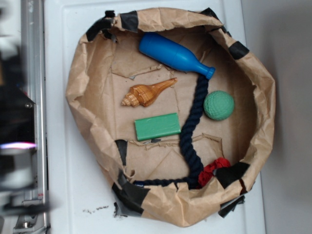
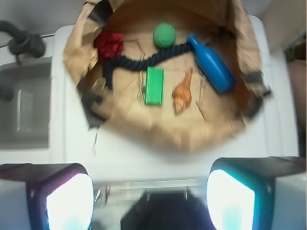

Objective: Grab the shell.

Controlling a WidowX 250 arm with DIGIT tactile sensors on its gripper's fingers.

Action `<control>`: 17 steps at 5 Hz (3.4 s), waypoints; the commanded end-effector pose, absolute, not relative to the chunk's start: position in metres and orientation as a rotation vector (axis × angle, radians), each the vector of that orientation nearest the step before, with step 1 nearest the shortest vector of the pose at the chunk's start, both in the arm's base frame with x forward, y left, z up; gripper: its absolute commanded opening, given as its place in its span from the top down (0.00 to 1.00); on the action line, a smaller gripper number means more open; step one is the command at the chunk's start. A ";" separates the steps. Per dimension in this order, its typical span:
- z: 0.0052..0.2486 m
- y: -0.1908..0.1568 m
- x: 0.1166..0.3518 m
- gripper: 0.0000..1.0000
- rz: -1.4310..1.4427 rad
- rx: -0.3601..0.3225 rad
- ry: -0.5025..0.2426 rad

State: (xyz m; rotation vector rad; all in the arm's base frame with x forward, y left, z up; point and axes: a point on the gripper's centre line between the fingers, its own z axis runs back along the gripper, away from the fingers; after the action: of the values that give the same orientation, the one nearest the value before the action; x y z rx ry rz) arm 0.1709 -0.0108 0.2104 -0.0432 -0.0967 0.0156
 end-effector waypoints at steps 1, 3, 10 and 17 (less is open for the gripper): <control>0.145 -0.003 0.250 0.00 0.055 -0.001 -0.053; 0.074 0.011 0.282 0.00 -0.069 -0.008 -0.175; 0.067 0.075 0.215 0.00 0.121 -0.044 -0.174; 0.003 0.011 0.258 0.00 -0.011 -0.030 -0.043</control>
State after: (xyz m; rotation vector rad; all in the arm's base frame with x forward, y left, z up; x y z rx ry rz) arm 0.2611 0.0267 0.0138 -0.0284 -0.0781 0.0238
